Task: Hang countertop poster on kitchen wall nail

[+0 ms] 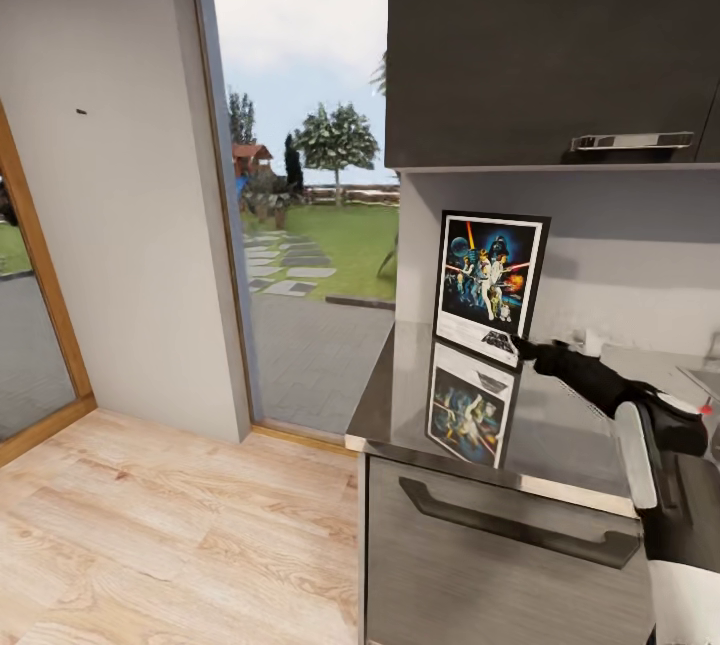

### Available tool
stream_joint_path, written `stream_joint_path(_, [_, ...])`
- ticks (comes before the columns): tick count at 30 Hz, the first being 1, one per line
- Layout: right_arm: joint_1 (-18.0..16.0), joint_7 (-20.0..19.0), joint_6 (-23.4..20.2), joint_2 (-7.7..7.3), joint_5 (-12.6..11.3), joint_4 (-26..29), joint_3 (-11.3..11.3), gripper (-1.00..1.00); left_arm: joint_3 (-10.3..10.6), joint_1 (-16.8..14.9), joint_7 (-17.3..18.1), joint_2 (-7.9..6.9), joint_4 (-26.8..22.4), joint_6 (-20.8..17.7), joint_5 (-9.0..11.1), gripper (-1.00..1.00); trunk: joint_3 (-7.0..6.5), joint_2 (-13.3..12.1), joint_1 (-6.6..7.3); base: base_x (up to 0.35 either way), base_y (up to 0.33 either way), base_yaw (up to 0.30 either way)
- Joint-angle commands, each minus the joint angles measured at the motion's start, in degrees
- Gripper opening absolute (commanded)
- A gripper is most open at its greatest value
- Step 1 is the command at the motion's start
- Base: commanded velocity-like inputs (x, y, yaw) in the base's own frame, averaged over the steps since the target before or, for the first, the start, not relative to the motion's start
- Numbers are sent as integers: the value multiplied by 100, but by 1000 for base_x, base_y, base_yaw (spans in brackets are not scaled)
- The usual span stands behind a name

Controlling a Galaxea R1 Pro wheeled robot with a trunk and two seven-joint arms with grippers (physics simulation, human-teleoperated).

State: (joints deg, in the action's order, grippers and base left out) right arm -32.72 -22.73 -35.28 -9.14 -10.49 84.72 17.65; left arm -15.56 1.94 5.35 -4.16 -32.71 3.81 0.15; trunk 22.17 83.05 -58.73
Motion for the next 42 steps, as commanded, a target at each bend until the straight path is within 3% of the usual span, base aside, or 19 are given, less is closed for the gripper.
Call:
stream_joint_path(1, [-2, -265, -40, -82, 72, -68, 228, 100, -26, -1, 44, -2, -9, 6, 1, 100, 5, 3, 0, 0, 0, 0])
stream_joint_path(2, [-2, -427, -34, -147, 241, -114, 365, 100, -26, -1, 44, -3, -13, 6, 2, 100, 5, 3, 0, 0, 0, 0])
stream_joint_path(3, [21, -626, 88, -225, 695, -179, 534, 100, -26, -1, 45, -9, -25, 6, 2, 100, 5, 3, 0, 0, 0, 0])
stream_joint_path(7, [166, -708, 419, -258, 981, -346, 606, 100, -30, -1, 45, -13, -43, 6, 2, 100, 5, 3, 0, 67, -69, 0])
stream_joint_path(25, [189, -707, 491, -262, 1020, -834, 531, 100, -35, -1, 45, -40, -51, 6, 2, 100, 5, 3, 0, 117, -39, 0])
stream_joint_path(27, [-227, -674, 491, -267, 1023, -1368, 396, 100, -35, -1, 45, -40, -51, 8, 2, 100, 5, 3, 0, 91, -1, 0])
stream_joint_path(33, [-963, -646, 526, -285, 1144, -2423, 272, 100, -35, -1, 40, -63, -51, 7, 2, 100, 5, 3, 0, 30, 0, 0])
stream_joint_path(37, [-1113, -651, 812, -289, 1329, -2668, 254, 100, -35, -1, 37, -65, -51, 6, 2, 100, 5, 3, 0, 7, -1, 0])
stream_joint_path(42, [-1155, -656, 971, -293, 1386, -2734, 249, 100, -35, -1, 37, -66, -51, 6, 2, 100, 5, 3, 0, 74, -67, 0])
